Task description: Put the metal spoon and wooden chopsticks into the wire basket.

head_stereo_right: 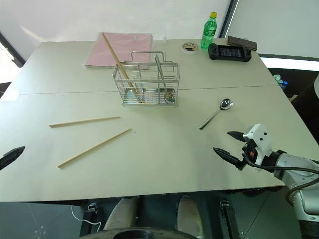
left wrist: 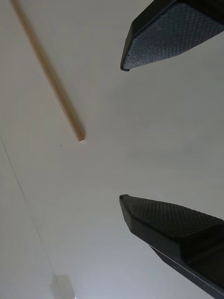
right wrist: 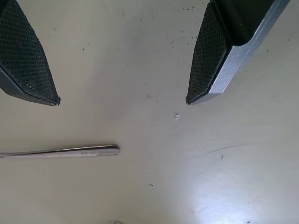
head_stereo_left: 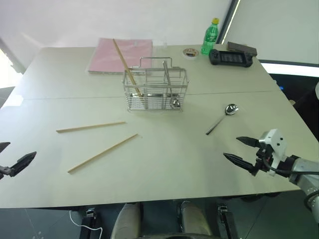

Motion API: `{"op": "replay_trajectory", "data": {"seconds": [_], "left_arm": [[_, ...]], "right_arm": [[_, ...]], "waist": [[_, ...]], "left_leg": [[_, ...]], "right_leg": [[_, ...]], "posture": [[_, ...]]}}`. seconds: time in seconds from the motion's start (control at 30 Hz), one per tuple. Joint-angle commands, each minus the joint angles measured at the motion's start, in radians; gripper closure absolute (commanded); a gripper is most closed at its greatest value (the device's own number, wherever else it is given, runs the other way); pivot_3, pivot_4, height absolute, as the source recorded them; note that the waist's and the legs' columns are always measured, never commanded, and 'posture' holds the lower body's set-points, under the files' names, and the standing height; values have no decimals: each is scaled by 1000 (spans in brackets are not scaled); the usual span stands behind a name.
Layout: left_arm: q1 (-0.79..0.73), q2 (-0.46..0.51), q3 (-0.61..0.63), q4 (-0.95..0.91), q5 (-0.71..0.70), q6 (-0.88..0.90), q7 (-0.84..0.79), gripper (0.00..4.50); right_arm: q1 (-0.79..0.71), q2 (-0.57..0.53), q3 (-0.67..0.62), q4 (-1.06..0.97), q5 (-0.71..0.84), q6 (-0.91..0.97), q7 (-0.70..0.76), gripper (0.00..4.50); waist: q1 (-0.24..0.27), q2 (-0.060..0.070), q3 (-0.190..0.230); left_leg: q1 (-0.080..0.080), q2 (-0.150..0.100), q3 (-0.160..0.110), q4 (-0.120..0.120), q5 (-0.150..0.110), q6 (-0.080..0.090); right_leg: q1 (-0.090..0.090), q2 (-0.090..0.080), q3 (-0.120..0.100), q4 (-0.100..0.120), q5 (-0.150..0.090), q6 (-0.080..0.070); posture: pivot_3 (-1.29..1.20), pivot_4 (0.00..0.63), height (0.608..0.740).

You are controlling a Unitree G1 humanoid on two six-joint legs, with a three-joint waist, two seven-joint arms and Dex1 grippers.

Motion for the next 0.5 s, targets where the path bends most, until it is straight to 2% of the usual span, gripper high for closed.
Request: {"op": "replay_trajectory", "data": {"seconds": [0.03, 0.5], "left_arm": [[5, 25, 4, -8, 4, -25, -24, 31], [-38, 43, -17, 3, 4, -4, -18, 31]], "right_arm": [[-3, -3, -19, -23, 11, -3, -4, 0], [4, -4, -29, -30, 15, -3, -13, 0]], "waist": [[0, 0, 0], [0, 0, 0]], "left_leg": [[0, 0, 0, 0, 0, 0], [2, 0, 0, 0, 0, -1]], "right_leg": [[0, 0, 0, 0, 0, 0], [2, 0, 0, 0, 0, 0]], "posture": [[0, 150, 721], [0, 150, 721]]}}
